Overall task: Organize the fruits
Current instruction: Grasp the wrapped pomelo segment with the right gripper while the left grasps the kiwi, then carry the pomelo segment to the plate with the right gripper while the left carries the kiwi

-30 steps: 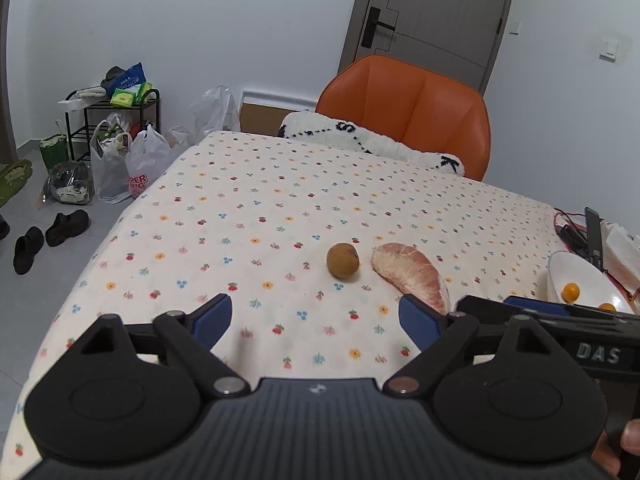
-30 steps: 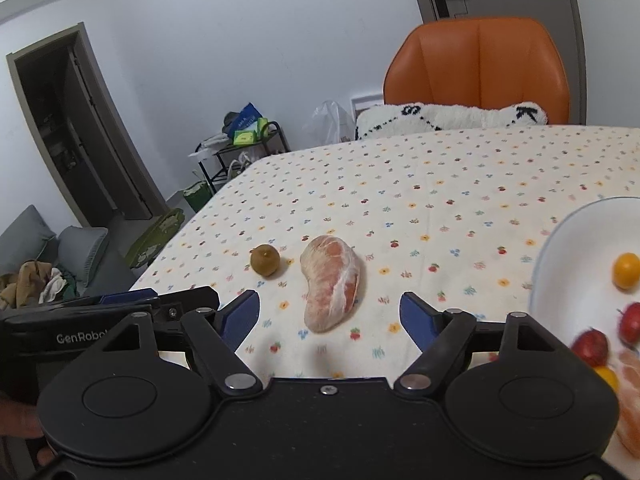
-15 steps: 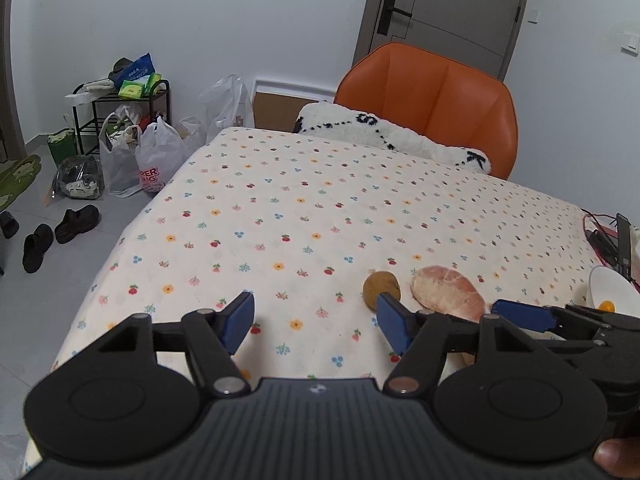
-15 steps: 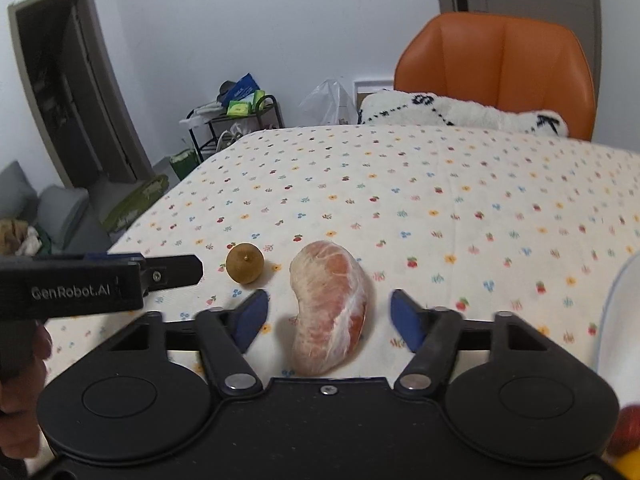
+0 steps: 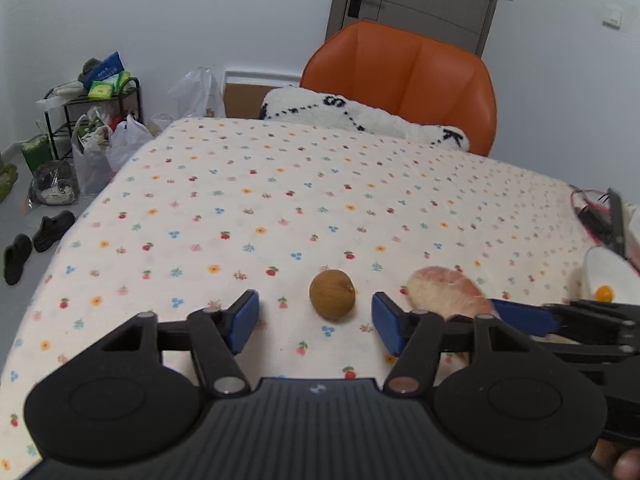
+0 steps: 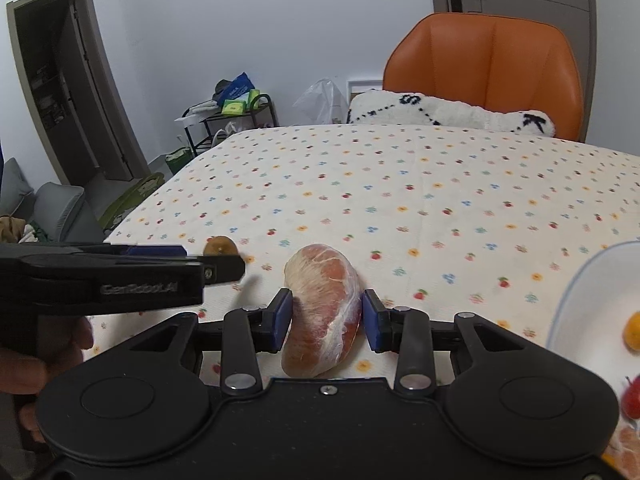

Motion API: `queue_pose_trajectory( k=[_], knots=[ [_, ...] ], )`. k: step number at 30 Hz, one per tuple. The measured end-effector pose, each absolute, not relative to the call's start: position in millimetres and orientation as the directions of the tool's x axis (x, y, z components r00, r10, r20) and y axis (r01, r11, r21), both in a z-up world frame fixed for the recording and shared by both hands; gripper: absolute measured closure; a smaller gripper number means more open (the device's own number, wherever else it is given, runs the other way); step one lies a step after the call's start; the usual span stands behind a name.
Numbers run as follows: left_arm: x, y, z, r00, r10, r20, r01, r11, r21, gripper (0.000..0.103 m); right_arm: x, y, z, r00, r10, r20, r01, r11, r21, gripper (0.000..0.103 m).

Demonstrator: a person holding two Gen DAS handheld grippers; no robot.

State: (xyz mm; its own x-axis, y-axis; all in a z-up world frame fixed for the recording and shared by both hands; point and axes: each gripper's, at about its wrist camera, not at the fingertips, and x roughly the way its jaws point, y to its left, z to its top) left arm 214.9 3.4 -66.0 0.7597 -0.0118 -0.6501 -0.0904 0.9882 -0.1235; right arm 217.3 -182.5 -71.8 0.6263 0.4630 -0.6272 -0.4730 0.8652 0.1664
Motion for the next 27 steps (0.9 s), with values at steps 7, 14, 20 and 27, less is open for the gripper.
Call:
queue_pose_trajectory(
  k=[7,14,20,27],
  knots=[
    [217,-1,-65,0.764,-0.016,-0.646,-0.085,0.989,-0.125,0.08,212,-194,-69,0.642,0.457,-0.615,-0.453,0.874,0.175,0.067],
    [206,-3,-57,0.775,-0.015,-0.632,-0.092,0.986,-0.137,0.08,205,-200,-58,0.662,0.474,-0.581,-0.461,0.868,0.184,0.068],
    [193,-13,-42,0.799,-0.028,-0.601,-0.068,0.988,-0.136,0.08,196,-211,-47,0.688,0.479,-0.546,-0.454,0.87,0.191,0.068],
    [182,-35,-28,0.816,-0.069,-0.574,-0.019,0.989,-0.146,0.08,183,-235,-33,0.733,0.458,-0.503,-0.419,0.887,0.197,0.068]
  ],
)
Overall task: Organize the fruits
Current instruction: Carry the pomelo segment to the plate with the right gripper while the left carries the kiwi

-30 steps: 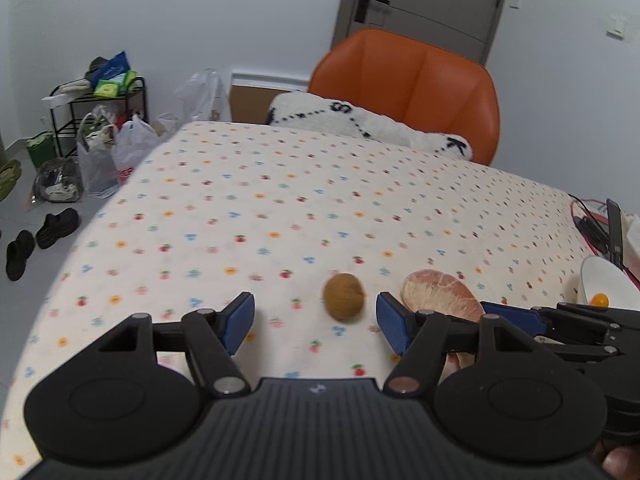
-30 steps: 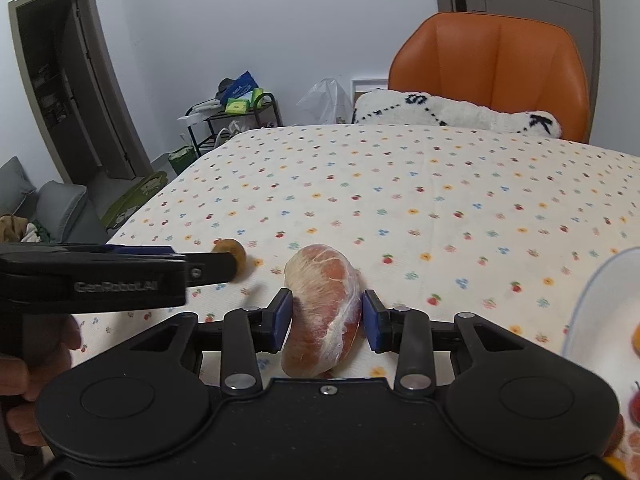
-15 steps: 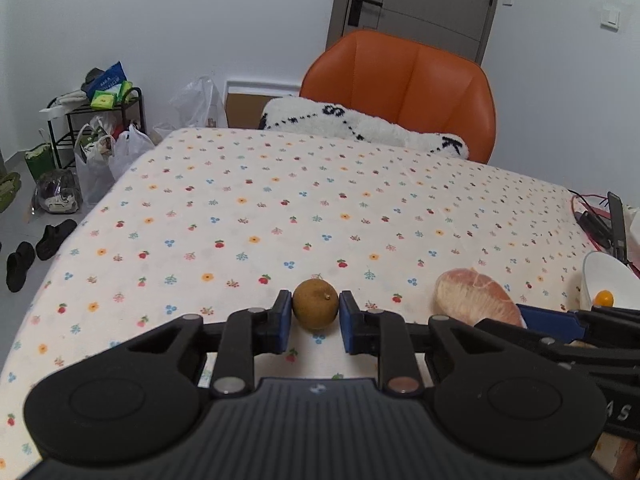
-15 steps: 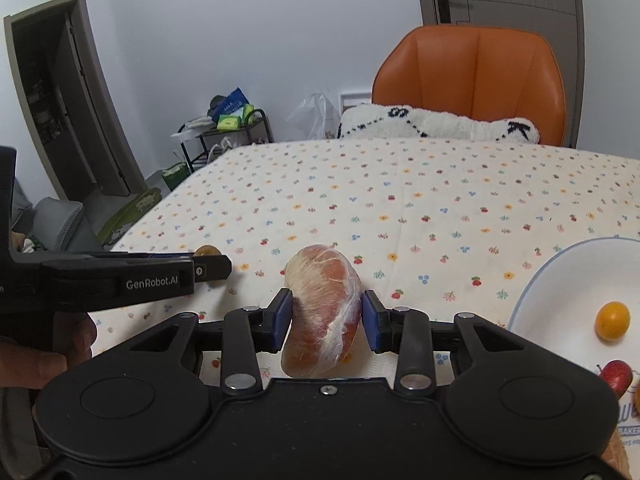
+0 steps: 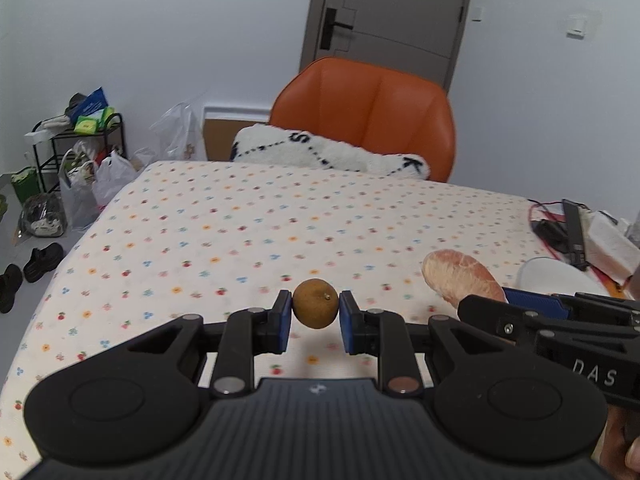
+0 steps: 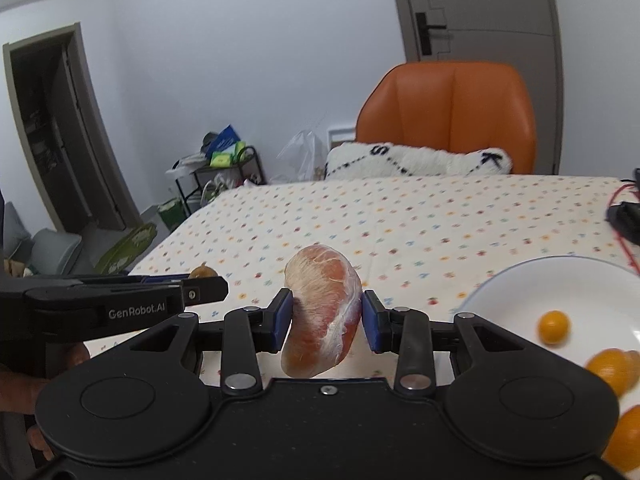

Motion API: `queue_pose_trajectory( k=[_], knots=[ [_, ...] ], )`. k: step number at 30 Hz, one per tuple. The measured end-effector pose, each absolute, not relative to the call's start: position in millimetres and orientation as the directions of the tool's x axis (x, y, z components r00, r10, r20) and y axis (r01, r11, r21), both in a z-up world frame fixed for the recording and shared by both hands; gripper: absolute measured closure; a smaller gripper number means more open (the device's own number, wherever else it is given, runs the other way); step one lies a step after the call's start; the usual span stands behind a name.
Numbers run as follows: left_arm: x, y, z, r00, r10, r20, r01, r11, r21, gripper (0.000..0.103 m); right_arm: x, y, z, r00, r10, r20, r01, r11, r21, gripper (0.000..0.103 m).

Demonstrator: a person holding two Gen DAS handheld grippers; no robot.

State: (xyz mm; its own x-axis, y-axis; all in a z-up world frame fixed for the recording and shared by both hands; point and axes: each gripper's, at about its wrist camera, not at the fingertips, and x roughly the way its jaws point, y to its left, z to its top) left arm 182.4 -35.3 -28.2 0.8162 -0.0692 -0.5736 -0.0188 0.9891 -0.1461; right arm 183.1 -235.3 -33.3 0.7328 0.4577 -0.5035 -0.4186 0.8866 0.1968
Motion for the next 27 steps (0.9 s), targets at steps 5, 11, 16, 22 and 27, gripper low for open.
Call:
queue_pose_trajectory(
  k=[5,11,16,22,27],
  knots=[
    [178,-56,-20,0.826,-0.106,-0.554,0.029,0.989,-0.147,0.08,177,-259,-27,0.767,0.429,-0.478,-0.378,0.903,0.204,0.068],
    [175,-79,-16,0.829,-0.15,-0.539,0.076,0.985,-0.157,0.08,174,-283,-26,0.791,0.39,-0.471,-0.328,0.921,0.211,0.068],
    [176,-97,-14,0.827,-0.181,-0.532,0.114,0.981,-0.156,0.08,172,-300,-28,0.805,0.362,-0.47,-0.292,0.932,0.216,0.068],
    [179,-117,-14,0.821,-0.211,-0.53,0.15,0.976,-0.156,0.08,169,-319,-31,0.819,0.334,-0.466,-0.258,0.941,0.22,0.068],
    [183,-131,-16,0.814,-0.232,-0.533,0.172,0.972,-0.16,0.08,168,-338,-34,0.83,0.306,-0.467,-0.222,0.948,0.226,0.068]
  ],
)
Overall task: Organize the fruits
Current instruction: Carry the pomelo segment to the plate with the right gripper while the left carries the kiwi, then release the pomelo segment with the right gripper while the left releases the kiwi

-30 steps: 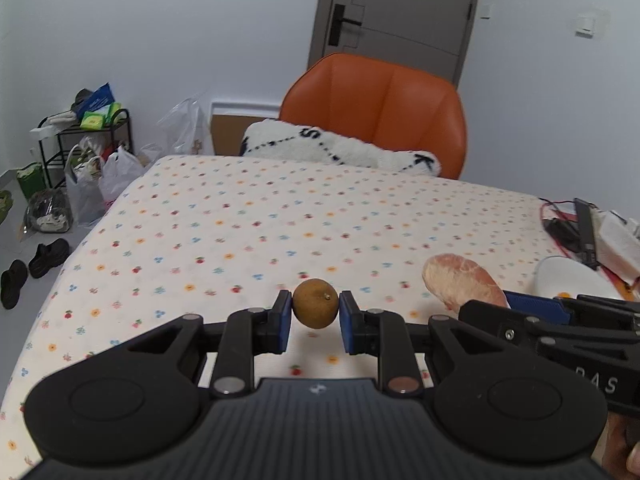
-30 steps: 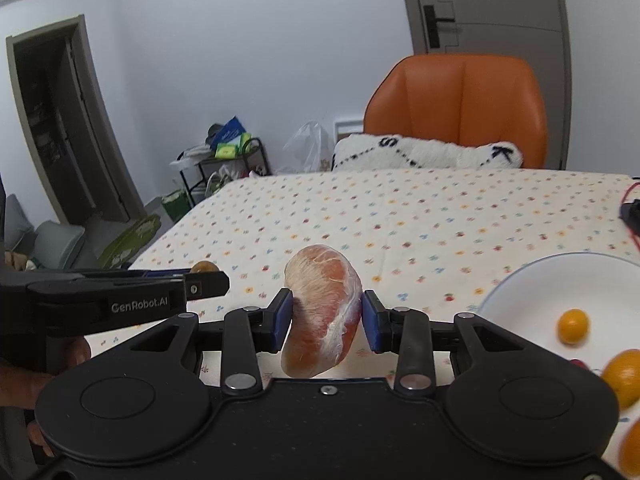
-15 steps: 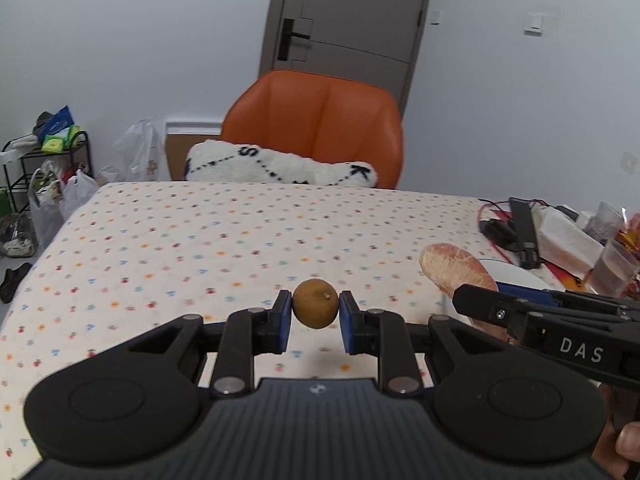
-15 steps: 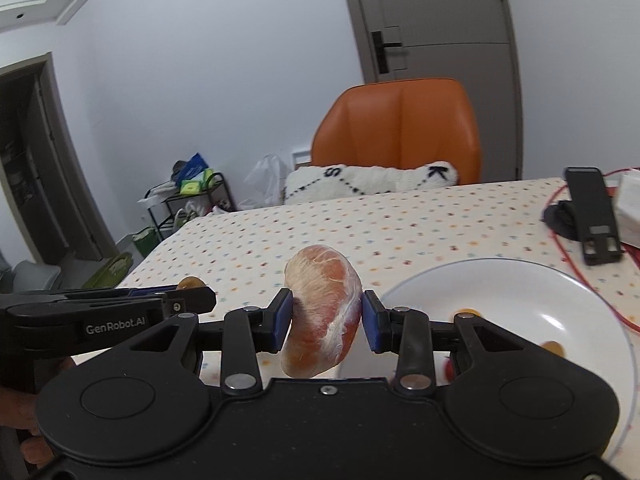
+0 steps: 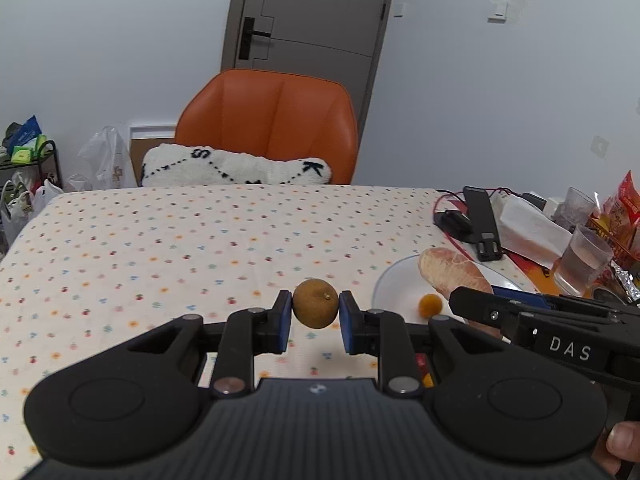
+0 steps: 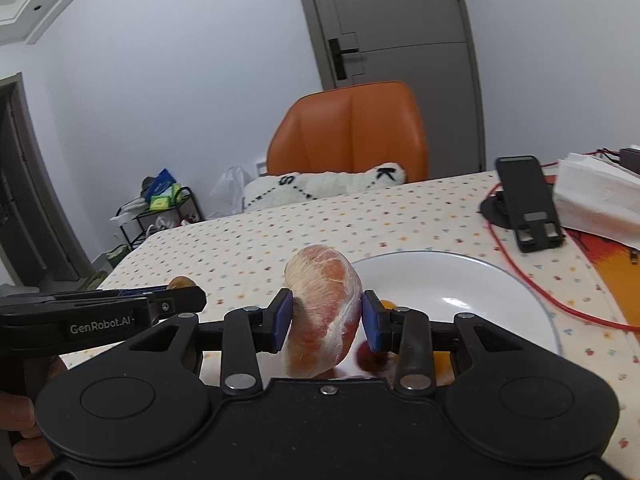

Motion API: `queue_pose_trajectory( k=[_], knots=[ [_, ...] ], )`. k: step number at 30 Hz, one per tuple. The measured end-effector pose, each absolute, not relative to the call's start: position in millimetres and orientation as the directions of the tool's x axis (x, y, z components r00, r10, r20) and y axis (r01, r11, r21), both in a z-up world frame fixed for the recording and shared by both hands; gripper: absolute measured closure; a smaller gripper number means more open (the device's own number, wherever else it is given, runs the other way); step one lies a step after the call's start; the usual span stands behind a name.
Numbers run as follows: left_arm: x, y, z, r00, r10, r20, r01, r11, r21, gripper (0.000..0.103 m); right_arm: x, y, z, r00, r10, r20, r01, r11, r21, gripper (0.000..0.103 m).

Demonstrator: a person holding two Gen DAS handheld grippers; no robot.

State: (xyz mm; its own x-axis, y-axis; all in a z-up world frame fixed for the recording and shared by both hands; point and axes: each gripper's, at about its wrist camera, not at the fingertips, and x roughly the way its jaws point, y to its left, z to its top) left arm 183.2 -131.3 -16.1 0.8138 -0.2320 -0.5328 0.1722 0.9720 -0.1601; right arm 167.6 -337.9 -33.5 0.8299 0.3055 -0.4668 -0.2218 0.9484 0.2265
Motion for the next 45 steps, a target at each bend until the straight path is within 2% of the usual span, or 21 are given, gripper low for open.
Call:
queue_pose_trajectory(
  k=[23,29,34,40,45],
  knots=[
    [209,-188,-26,0.768,-0.321,-0.554,0.266,0.947,-0.18,0.08,179,-401,-46,0.851,0.181,-0.493,-0.073,0.971,0.229,0.067],
    [212,-183,-27,0.767,-0.316,-0.558,0.246,0.948,-0.2,0.076,183,-400,-47,0.847,0.165,-0.506,-0.06,0.974,0.218,0.067],
    [211,-172,-25,0.769,-0.301,-0.564,0.226,0.953,-0.202,0.075,185,-395,-48,0.845,0.149,-0.513,-0.044,0.976,0.212,0.062],
    [207,-160,-22,0.777,-0.271,-0.568,0.195,0.962,-0.193,0.064,183,-383,-42,0.851,0.181,-0.493,-0.079,0.972,0.22,0.059],
    [199,-149,-19,0.787,-0.246,-0.565,0.173,0.968,-0.181,0.044,181,-370,-40,0.846,0.22,-0.486,-0.114,0.965,0.238,0.058]
  ],
)
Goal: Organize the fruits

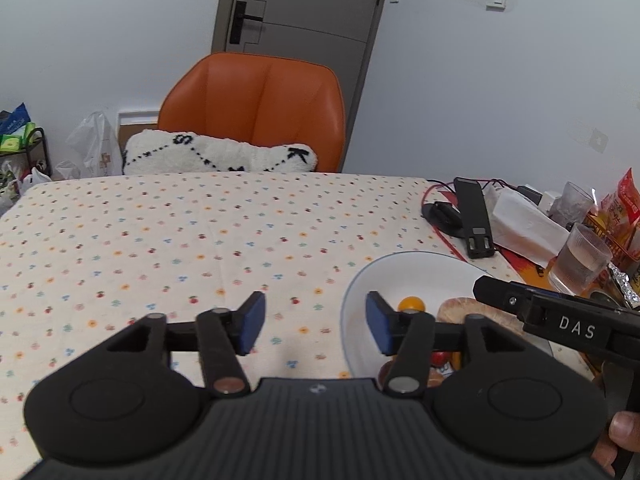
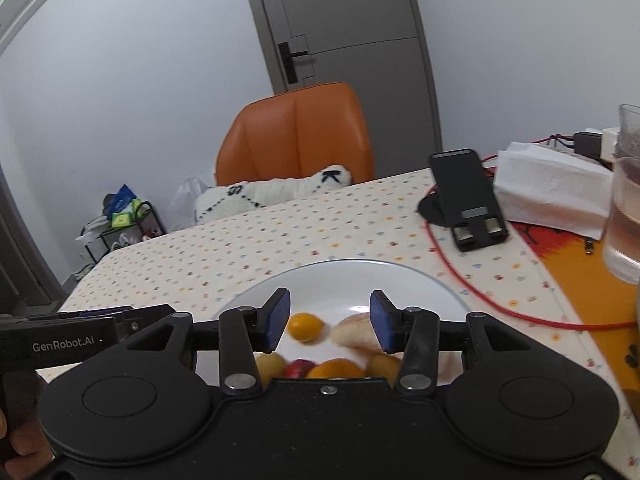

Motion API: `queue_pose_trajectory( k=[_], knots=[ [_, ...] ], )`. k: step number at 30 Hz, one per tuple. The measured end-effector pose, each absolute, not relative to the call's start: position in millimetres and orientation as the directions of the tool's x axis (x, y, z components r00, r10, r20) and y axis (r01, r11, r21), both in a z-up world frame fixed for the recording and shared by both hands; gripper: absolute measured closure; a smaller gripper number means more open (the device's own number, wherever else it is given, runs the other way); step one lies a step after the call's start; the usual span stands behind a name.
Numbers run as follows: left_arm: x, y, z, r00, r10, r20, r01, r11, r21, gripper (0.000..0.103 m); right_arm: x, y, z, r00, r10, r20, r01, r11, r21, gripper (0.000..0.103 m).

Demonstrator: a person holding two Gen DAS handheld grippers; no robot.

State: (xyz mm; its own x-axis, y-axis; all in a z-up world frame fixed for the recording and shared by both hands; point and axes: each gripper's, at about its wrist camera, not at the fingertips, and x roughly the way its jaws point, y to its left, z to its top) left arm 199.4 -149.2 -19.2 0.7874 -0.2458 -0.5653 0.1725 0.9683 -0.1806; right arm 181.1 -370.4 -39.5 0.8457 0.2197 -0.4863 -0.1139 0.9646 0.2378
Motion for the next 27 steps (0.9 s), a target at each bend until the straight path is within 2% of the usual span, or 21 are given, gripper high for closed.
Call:
queue_pose_trajectory(
  k=[6,12,17,27],
  knots=[
    [190,-132,-16,0.809,-0.191,-0.556,0.123,0.98,-0.157,0.026,179,-353,-36,0.839,0.258,-0.479,-0.156,0.958,0.242,0.053],
    [181,-112,-14,0.82,-0.127,-0.558,0.067,0.99,-0.127,0.014,175,-334,-33,0.833,0.289,-0.471,-0.194,0.951,0.24,0.051],
    [174,-96,-13,0.812,-0.114,-0.572,0.047,0.99,-0.131,0.01,172,-320,-30,0.825,0.313,-0.47,-0.222,0.945,0.239,0.05],
    [157,-68,-11,0.805,-0.089,-0.587,0.008,0.99,-0.14,0.007,160,-298,-23,0.817,0.341,-0.466,-0.263,0.938,0.226,0.036]
  ],
)
